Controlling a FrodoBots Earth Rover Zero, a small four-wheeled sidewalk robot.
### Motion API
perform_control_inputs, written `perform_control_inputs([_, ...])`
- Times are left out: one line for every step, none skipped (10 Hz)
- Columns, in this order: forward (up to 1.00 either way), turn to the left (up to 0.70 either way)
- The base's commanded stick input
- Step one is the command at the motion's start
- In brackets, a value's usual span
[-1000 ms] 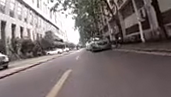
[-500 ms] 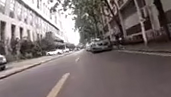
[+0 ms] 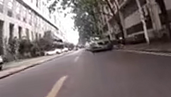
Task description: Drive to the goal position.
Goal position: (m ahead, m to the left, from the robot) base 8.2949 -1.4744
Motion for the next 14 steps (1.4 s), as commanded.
perform_control_inputs([0.7, 0.0])
perform_control_inputs([0.7, 0.0])
perform_control_inputs([0.7, 0.0])
perform_control_inputs([0.7, 0.0])
perform_control_inputs([0.7, 0.0])
perform_control_inputs([0.7, 0.0])
perform_control_inputs([0.7, 0.0])
perform_control_inputs([0.7, 0.0])
perform_control_inputs([0.7, 0.0])
perform_control_inputs([0.7, 0.0])
perform_control_inputs([0.7, 0.0])
perform_control_inputs([0.7, 0.0])
perform_control_inputs([0.7, 0.0])
perform_control_inputs([0.7, 0.0])
